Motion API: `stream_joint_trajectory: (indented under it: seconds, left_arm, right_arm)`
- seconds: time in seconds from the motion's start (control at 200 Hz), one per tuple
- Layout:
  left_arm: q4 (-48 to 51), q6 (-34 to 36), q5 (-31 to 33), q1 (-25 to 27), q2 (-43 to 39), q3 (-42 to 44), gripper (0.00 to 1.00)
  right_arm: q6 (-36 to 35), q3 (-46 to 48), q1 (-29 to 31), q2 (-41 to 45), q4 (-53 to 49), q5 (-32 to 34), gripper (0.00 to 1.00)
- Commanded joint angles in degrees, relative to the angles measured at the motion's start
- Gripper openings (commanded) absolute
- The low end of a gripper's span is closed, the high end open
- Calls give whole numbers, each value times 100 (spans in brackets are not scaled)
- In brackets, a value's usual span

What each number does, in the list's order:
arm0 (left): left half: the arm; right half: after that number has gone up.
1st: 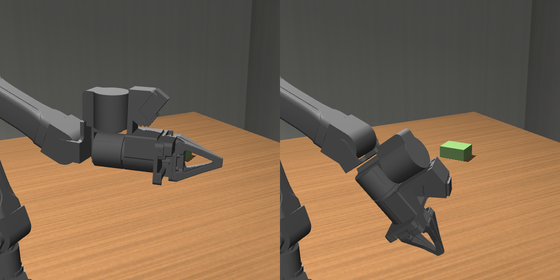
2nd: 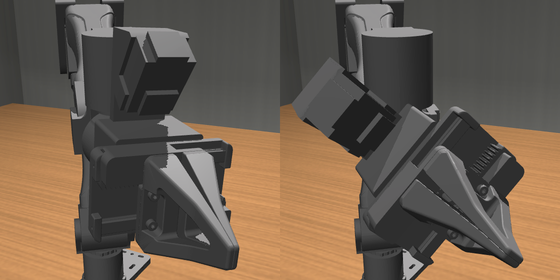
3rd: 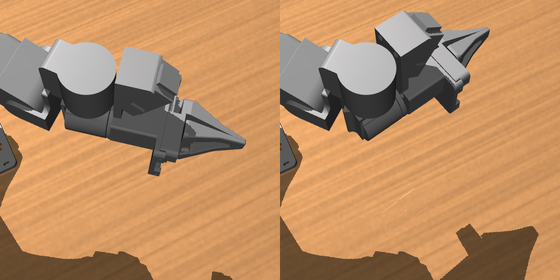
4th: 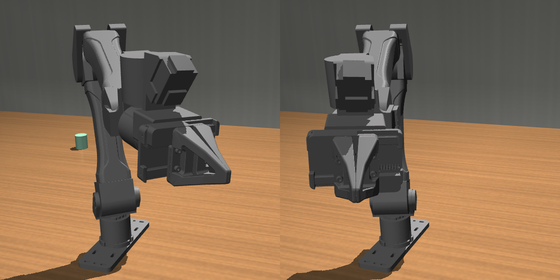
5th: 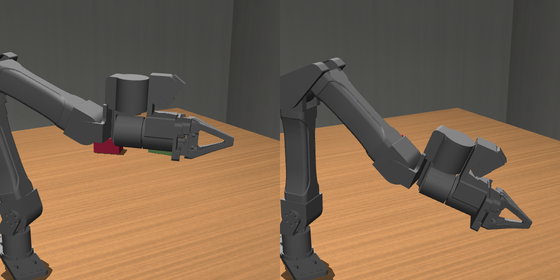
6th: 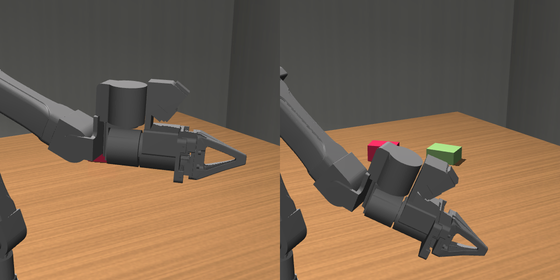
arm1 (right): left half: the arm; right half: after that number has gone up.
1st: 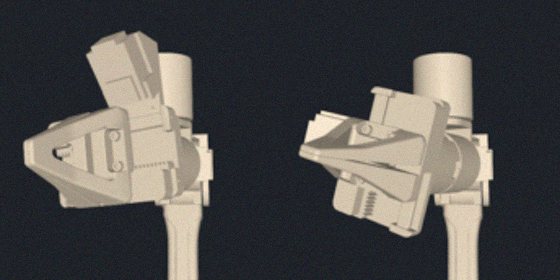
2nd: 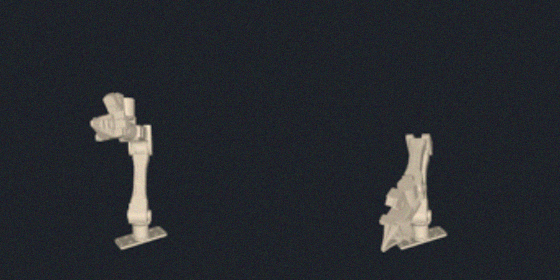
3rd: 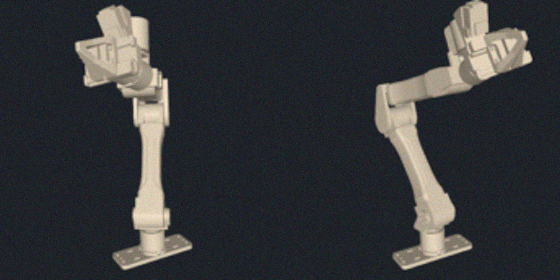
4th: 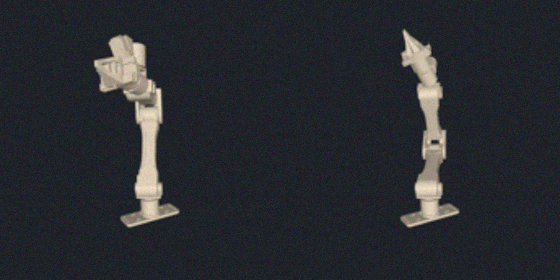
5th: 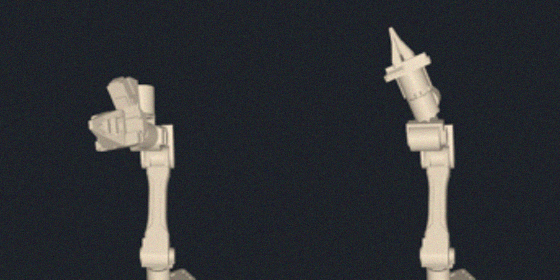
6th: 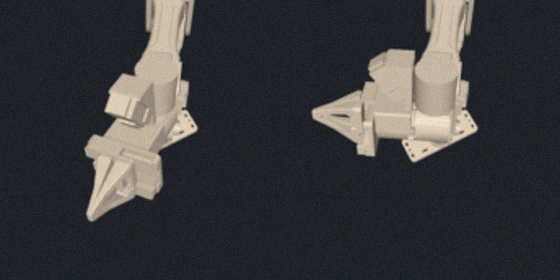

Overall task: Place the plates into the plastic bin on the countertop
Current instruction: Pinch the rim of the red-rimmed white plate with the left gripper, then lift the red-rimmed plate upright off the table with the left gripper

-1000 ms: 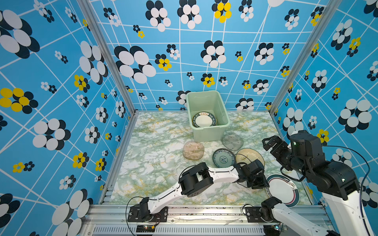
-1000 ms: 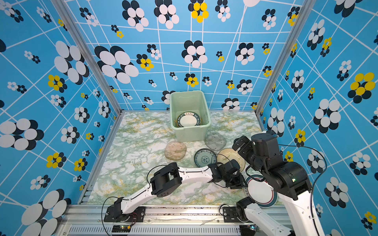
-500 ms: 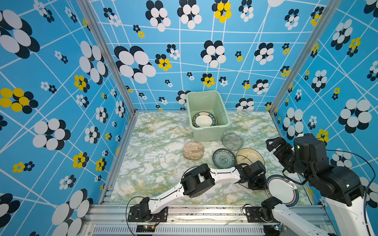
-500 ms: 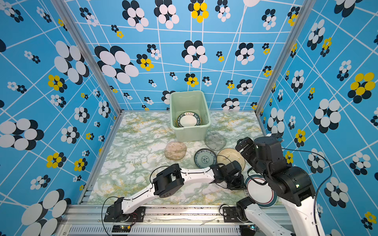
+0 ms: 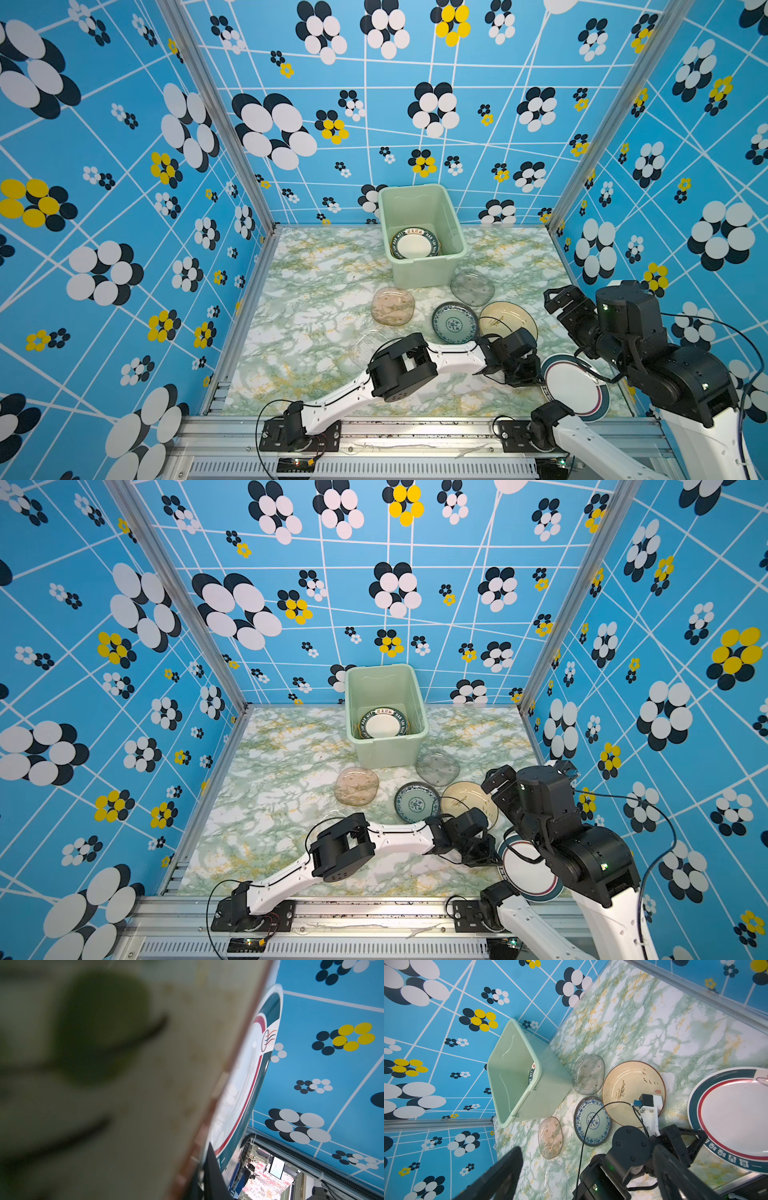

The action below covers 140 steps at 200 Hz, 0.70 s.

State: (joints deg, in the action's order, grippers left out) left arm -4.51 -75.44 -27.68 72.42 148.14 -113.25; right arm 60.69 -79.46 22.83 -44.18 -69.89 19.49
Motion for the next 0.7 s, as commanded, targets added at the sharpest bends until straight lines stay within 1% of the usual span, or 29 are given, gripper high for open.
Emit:
stream_joint_trajectory:
  seconds: [0.0,0.445,0.6,0.695]
  left_arm:
    - [-459,56,-40,-53,-393,223,0]
    - [-866,35,-49,-140,-745,526,0]
    - [-1005,7,-1,-219,-905,627,0]
    - [-1055,3,39,-284,-1029,668,0]
  right_arm:
    - [13,7,-33,43,-78,197,99]
    - [23,-78,-33,15,-73,255,99]
    - [-109,-127,-33,11,131,146,99]
    - [-240,-123,-33,9,408,-45,100]
